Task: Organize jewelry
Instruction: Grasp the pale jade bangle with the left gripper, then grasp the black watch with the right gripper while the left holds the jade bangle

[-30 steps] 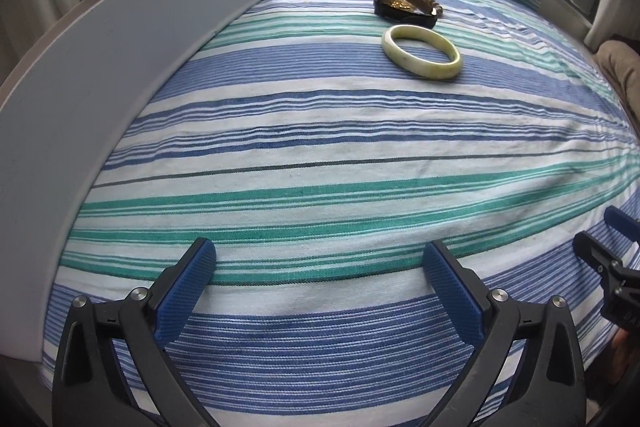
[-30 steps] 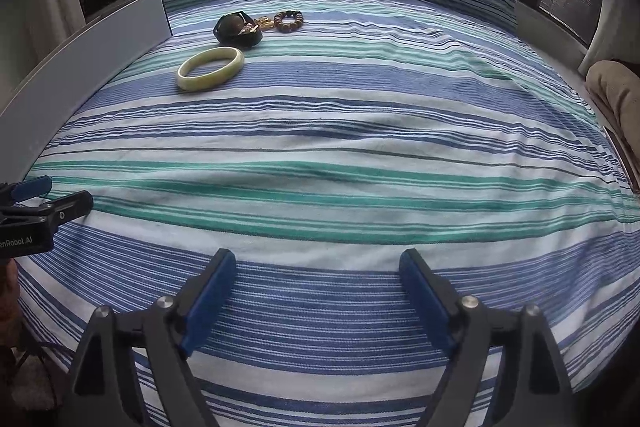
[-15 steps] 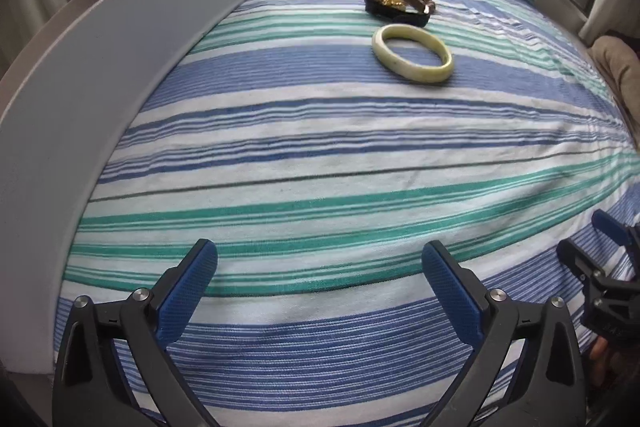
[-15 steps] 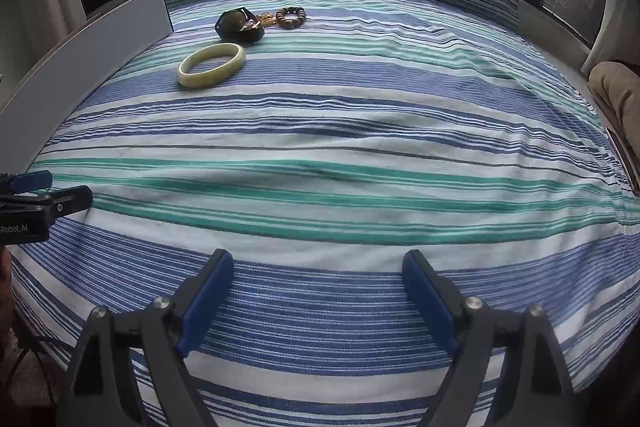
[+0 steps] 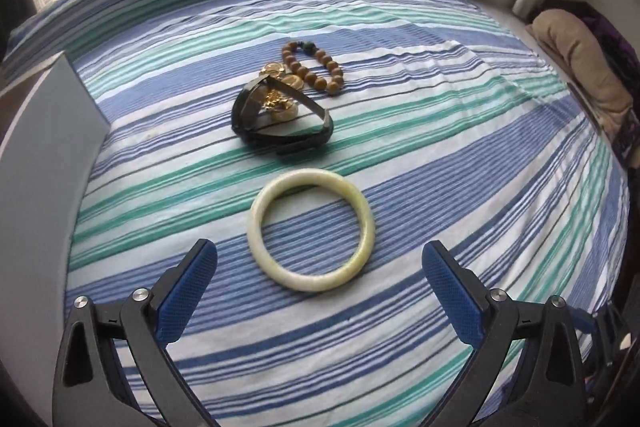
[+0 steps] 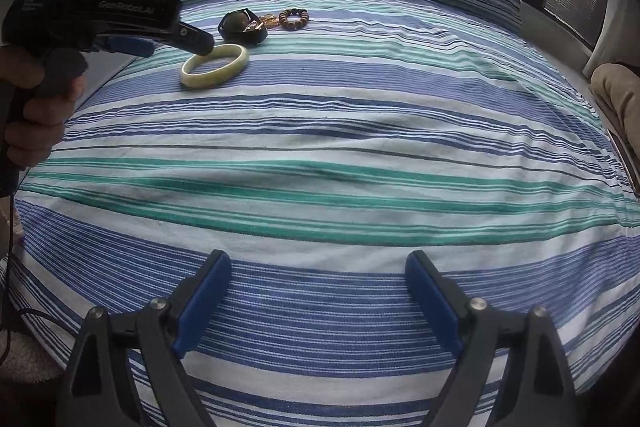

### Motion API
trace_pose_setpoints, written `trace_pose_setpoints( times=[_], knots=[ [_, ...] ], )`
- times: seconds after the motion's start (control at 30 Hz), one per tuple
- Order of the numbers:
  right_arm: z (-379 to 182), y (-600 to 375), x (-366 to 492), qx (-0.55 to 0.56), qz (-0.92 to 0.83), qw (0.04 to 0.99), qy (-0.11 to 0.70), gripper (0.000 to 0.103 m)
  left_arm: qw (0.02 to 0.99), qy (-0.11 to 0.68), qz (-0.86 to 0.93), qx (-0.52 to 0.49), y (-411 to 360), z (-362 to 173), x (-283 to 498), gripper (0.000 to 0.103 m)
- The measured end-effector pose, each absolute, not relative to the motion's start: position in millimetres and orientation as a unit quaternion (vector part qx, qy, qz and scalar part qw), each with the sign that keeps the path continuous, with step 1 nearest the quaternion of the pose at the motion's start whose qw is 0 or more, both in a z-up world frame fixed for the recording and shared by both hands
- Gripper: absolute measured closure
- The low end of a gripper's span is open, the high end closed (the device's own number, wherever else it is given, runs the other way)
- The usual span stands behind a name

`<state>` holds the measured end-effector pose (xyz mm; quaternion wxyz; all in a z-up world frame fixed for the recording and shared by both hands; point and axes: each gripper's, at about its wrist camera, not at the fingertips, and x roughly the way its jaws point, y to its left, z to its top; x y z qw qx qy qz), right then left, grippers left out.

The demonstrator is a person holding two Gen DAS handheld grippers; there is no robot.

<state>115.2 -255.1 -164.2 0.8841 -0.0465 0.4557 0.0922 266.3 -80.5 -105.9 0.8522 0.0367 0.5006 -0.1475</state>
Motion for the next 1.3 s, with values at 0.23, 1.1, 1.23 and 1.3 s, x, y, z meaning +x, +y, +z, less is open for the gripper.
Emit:
trace_pose_setpoints(
  times=[0.23,1.1,1.23,1.3],
  knots=[
    [-164,-255,114,-0.047,0.095,0.885,0.454,0.011,0.839,0.531,-0.119,0.029,-81,-130,291,0.002],
    [-163,-250,117,-0.051,0.098,0.879,0.464,0.010,0.857,0.512,-0.048,-0.022,13,-108,166,0.021],
    [-155,-250,123,-0.037,0.115,0.856,0.503,0.010,0.855,0.517,-0.032,-0.029,23,-118,161,0.021],
    [-139,-255,121,-0.002,0.146,0.859,0.491,0.010,0.855,0.517,-0.032,-0.040,27,-121,159,0.021]
  ],
)
